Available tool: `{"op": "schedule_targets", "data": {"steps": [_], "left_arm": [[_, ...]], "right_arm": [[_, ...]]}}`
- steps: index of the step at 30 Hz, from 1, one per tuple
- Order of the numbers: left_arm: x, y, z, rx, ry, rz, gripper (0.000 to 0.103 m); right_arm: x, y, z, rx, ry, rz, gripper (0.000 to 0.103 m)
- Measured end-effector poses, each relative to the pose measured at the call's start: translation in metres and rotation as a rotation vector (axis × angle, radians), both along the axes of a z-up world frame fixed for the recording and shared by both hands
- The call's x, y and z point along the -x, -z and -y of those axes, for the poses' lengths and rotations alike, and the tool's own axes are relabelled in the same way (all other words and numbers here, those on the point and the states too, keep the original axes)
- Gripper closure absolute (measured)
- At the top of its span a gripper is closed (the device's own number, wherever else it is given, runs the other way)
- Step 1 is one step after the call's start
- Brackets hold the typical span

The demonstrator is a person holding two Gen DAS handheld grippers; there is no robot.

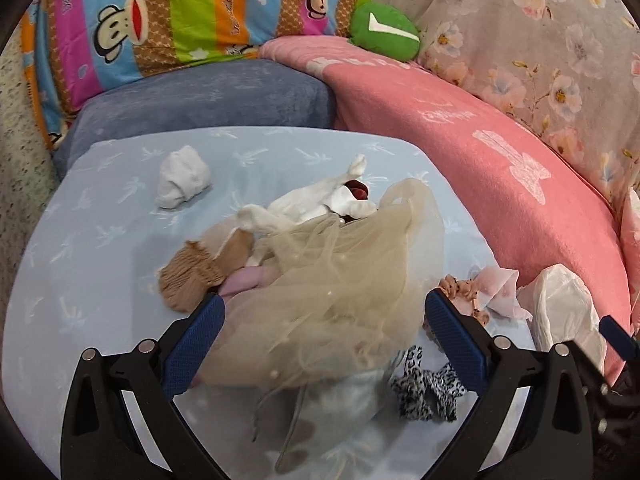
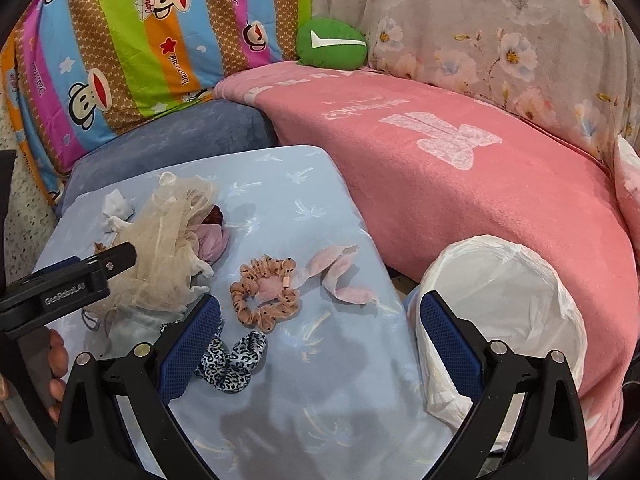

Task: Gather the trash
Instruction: 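Grasp the beige tulle with the left tool while the right tool grasps the leopard scrunchie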

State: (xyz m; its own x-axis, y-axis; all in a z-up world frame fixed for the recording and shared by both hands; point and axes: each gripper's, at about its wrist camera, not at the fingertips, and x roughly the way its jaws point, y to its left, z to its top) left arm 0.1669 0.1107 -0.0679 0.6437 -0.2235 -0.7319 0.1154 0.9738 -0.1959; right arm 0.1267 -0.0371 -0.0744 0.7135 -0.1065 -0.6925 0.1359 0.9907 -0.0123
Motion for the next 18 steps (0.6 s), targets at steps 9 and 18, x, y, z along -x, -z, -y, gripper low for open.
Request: {"op": "schedule_targets", "data": {"steps": [9, 18], "left_arm": [[-0.010, 0.013, -0.005, 0.037, 0.066, -0.069, 0.084], [0.002, -0.018, -0.015, 0.047, 0.063, -0.005, 0.097]], "right_arm": [[-0.009, 0.041, -0.033, -0.016, -0.120, -0.096, 0.018], [-0.016, 0.082, -0.058, -0.054, -0.215, -0.227, 0.085]]}}
